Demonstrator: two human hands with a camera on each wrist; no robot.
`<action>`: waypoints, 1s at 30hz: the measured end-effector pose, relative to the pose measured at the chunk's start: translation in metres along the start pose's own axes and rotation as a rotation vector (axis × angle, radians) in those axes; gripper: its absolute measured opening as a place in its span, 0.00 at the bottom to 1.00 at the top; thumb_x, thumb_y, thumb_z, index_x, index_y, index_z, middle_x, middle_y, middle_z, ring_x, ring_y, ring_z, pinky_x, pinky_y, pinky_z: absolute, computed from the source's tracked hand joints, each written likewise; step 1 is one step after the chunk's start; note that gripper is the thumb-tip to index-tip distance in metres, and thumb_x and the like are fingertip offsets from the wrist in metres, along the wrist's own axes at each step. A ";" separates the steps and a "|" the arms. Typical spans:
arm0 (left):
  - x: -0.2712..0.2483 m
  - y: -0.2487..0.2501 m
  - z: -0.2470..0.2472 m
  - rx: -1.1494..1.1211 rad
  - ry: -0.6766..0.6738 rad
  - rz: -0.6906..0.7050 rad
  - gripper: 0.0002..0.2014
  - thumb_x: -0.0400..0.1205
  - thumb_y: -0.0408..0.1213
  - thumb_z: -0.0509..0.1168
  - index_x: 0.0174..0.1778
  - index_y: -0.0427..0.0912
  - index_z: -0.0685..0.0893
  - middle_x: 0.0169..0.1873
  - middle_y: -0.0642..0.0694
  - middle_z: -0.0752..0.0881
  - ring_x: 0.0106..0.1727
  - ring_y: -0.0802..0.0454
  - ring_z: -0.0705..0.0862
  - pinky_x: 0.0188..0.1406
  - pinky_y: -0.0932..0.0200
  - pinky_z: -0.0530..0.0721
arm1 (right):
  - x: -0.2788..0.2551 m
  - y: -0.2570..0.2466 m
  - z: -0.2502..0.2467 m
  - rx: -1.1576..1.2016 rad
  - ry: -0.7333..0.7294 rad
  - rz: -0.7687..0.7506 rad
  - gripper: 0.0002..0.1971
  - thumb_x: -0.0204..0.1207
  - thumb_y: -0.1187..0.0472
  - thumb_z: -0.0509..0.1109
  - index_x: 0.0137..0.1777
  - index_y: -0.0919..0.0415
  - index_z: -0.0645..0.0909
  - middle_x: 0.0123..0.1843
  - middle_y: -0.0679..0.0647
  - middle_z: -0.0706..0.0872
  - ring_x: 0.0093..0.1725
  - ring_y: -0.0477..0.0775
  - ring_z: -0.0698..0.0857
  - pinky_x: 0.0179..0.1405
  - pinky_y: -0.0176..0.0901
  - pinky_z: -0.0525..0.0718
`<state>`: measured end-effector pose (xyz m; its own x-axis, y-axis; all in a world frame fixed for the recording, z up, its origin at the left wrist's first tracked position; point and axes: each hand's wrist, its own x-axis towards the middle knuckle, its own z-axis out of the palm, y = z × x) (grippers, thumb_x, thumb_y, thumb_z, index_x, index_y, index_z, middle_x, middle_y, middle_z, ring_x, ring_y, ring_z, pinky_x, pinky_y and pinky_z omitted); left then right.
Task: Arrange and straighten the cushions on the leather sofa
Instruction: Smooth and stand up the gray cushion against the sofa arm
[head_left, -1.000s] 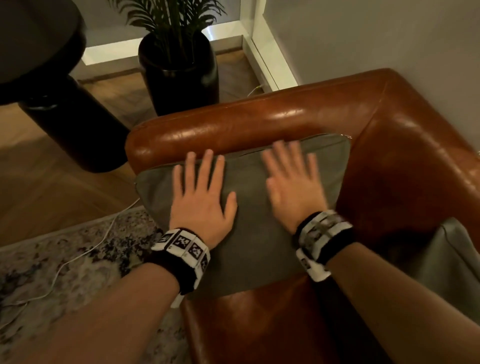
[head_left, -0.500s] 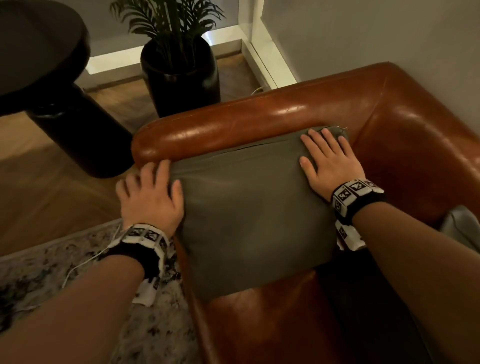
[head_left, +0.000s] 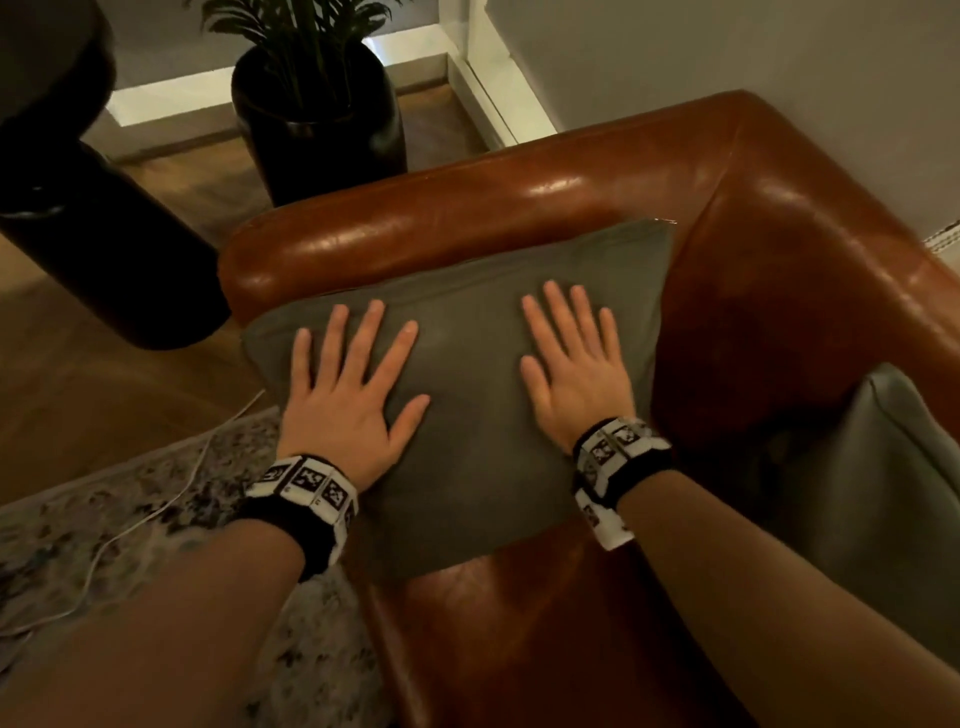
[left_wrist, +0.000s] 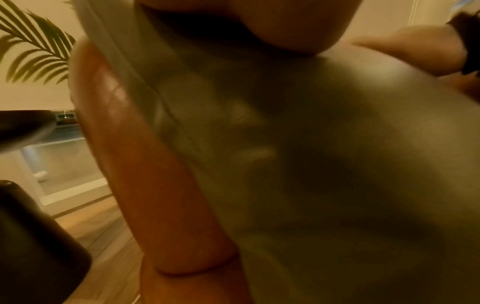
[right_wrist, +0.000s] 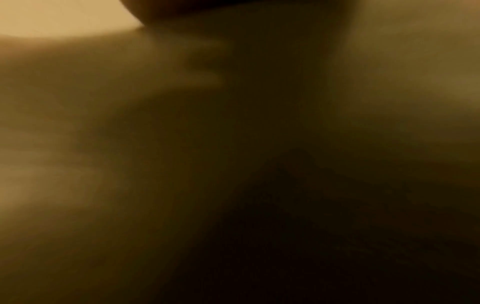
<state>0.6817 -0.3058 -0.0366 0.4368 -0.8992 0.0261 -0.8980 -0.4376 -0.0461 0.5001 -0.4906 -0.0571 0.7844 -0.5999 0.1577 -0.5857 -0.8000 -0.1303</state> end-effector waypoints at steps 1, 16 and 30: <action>0.000 -0.006 0.002 0.015 0.006 -0.005 0.35 0.83 0.65 0.43 0.86 0.57 0.47 0.87 0.45 0.50 0.87 0.39 0.47 0.83 0.35 0.44 | 0.002 0.015 0.002 0.018 0.007 0.038 0.31 0.86 0.44 0.49 0.87 0.48 0.49 0.88 0.50 0.50 0.87 0.55 0.45 0.85 0.60 0.46; 0.020 0.056 -0.016 -0.033 0.003 0.104 0.33 0.83 0.64 0.42 0.85 0.61 0.47 0.87 0.49 0.48 0.87 0.39 0.44 0.80 0.27 0.43 | -0.051 -0.058 0.026 0.204 0.079 0.159 0.32 0.85 0.45 0.49 0.87 0.50 0.45 0.87 0.48 0.43 0.87 0.55 0.42 0.84 0.63 0.44; 0.019 0.039 -0.009 -0.014 -0.045 0.093 0.31 0.84 0.65 0.38 0.84 0.65 0.42 0.86 0.49 0.52 0.85 0.37 0.52 0.78 0.24 0.51 | -0.043 0.047 0.049 0.783 -0.116 1.052 0.32 0.85 0.38 0.36 0.86 0.46 0.39 0.89 0.47 0.42 0.87 0.52 0.42 0.85 0.58 0.41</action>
<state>0.6543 -0.3404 -0.0291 0.3533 -0.9353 -0.0223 -0.9353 -0.3525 -0.0320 0.4488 -0.5015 -0.1178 0.0654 -0.8929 -0.4456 -0.6814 0.2862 -0.6736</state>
